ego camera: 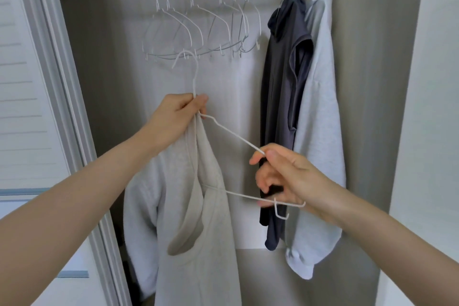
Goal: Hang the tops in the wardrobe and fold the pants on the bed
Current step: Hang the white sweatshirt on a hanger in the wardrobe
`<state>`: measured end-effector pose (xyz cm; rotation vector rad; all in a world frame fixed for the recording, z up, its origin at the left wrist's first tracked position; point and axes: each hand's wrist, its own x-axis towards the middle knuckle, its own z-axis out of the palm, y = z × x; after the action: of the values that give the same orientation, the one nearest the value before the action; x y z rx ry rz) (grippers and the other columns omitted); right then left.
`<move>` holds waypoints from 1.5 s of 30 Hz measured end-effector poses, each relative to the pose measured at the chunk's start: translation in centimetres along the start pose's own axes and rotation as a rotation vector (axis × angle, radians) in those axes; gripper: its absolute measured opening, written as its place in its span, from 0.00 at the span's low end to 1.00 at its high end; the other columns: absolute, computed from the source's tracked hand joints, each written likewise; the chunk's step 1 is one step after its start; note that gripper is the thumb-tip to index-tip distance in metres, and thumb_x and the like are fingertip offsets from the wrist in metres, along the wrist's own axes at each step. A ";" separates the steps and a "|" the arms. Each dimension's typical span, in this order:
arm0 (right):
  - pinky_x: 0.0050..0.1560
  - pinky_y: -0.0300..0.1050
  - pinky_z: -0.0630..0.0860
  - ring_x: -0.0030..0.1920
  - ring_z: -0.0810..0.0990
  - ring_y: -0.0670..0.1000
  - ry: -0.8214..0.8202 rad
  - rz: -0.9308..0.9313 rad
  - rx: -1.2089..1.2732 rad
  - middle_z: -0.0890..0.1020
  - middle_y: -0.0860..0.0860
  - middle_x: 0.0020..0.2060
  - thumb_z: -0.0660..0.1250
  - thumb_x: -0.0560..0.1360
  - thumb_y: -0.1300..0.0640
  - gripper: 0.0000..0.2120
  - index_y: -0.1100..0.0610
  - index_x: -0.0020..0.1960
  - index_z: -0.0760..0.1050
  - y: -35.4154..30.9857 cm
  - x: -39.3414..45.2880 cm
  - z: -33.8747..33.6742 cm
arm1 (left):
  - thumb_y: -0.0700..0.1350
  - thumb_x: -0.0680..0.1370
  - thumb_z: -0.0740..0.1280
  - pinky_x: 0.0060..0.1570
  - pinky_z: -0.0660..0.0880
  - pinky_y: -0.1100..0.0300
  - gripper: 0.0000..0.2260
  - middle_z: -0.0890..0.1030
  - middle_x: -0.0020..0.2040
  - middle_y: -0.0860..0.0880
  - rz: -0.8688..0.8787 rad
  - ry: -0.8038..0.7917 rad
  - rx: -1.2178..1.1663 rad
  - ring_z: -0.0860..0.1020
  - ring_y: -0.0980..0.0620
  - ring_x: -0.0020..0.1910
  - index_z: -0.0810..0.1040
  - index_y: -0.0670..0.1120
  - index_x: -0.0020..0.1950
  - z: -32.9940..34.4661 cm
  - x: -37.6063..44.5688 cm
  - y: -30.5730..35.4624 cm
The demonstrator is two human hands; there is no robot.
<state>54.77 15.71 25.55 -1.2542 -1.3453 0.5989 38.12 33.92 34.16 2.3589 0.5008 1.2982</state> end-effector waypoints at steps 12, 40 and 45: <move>0.62 0.55 0.59 0.70 0.59 0.51 -0.264 -0.368 -1.188 0.74 0.48 0.59 0.57 0.80 0.45 0.17 0.53 0.63 0.69 6.5 -1.1 7.2 | 0.53 0.84 0.55 0.54 0.72 0.48 0.18 0.78 0.42 0.45 -0.092 0.196 0.221 0.76 0.39 0.48 0.76 0.43 0.44 2.1 2.6 -1.2; 0.30 0.41 0.60 0.25 0.61 0.44 0.603 -0.272 -0.527 0.62 0.43 0.23 0.55 0.82 0.51 0.23 0.53 0.30 0.56 -2.3 2.8 -5.1 | 0.54 0.81 0.61 0.44 0.65 0.52 0.19 0.67 0.28 0.52 0.118 -0.096 0.309 0.68 0.54 0.30 0.69 0.43 0.35 3.1 -1.7 -2.1; 0.36 0.41 0.66 0.30 0.68 0.43 0.452 -0.389 -0.644 0.71 0.45 0.29 0.62 0.79 0.57 0.21 0.54 0.28 0.64 -3.6 1.1 -7.7 | 0.52 0.82 0.60 0.44 0.68 0.49 0.22 0.68 0.28 0.48 0.029 0.019 0.240 0.68 0.48 0.31 0.70 0.37 0.34 1.1 -2.0 -3.6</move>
<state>60.96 13.23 30.95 -1.4576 -1.3765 -0.4106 37.60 35.78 30.38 2.5581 0.6640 1.3395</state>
